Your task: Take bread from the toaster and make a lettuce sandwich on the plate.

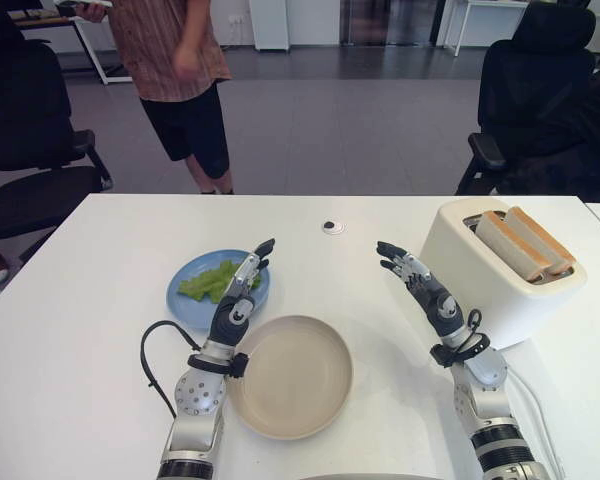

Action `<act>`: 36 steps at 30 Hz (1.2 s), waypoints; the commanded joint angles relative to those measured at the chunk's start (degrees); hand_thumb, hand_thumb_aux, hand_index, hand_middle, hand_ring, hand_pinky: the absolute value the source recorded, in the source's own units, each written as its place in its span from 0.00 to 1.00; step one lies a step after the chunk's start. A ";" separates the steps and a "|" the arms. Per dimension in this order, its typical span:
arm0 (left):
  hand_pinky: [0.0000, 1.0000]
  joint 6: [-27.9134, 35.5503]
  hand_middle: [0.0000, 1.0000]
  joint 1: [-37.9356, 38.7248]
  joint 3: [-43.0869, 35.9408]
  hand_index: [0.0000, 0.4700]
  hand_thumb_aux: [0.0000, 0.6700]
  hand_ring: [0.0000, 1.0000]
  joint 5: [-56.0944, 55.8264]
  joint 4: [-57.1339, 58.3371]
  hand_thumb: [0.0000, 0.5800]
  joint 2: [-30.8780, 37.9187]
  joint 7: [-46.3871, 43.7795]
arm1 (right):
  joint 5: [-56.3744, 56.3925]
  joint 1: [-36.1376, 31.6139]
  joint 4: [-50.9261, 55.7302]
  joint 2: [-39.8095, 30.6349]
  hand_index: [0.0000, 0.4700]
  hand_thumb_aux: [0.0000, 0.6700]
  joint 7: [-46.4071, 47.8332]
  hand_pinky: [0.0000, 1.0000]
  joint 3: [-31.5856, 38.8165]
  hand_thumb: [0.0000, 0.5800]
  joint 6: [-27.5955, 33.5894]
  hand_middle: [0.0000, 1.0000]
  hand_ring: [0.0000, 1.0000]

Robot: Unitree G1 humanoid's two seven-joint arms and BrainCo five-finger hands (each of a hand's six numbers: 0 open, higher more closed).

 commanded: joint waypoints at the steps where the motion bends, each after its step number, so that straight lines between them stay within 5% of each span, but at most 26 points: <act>1: 0.00 -0.95 0.00 1.16 -0.44 0.00 0.00 0.00 -3.12 -0.72 0.00 1.05 -2.88 | 0.41 -0.66 -0.02 -0.04 0.00 0.00 -0.06 0.00 -0.65 0.00 0.14 0.00 0.00; 15: 0.00 -0.58 0.00 1.61 -1.47 0.00 0.00 0.00 -3.51 -1.14 0.00 0.77 -5.47 | -0.65 -0.46 -1.56 -0.57 0.00 0.00 -0.49 0.00 -0.87 0.00 -0.57 0.00 0.00; 19: 0.00 -0.68 0.00 1.88 -1.90 0.00 0.00 0.00 -3.18 -1.52 0.00 0.32 -5.44 | 0.96 0.86 -10.29 -3.03 0.00 0.00 -0.38 0.00 -1.80 0.00 -0.69 0.00 0.00; 22: 0.00 -0.69 0.00 1.74 -2.29 0.00 0.00 0.00 -2.93 -1.53 0.00 0.08 -5.43 | 12.54 1.24 -25.52 -9.15 0.00 0.00 -2.57 0.00 -10.36 0.00 3.73 0.00 0.00; 27: 0.00 -1.01 0.00 1.07 -3.26 0.00 0.00 0.00 -1.71 -0.33 0.00 -0.61 -5.33 | -7.46 -1.78 -16.40 -24.49 0.00 0.00 -15.59 0.00 -30.01 0.00 13.35 0.00 0.00; 35: 0.00 -0.10 0.00 -1.53 -4.84 0.00 0.00 0.00 -1.39 0.72 0.00 -0.77 -6.44 | -26.65 4.59 -3.51 -31.74 0.00 0.00 -20.99 0.00 -27.26 0.00 19.69 0.00 0.00; 36: 0.00 -0.14 0.00 -1.58 -4.91 0.00 0.00 0.00 -1.42 0.65 0.00 -0.68 -6.59 | -26.76 4.24 -2.54 -31.55 0.50 0.50 -21.20 0.00 -26.41 0.75 19.43 0.00 0.00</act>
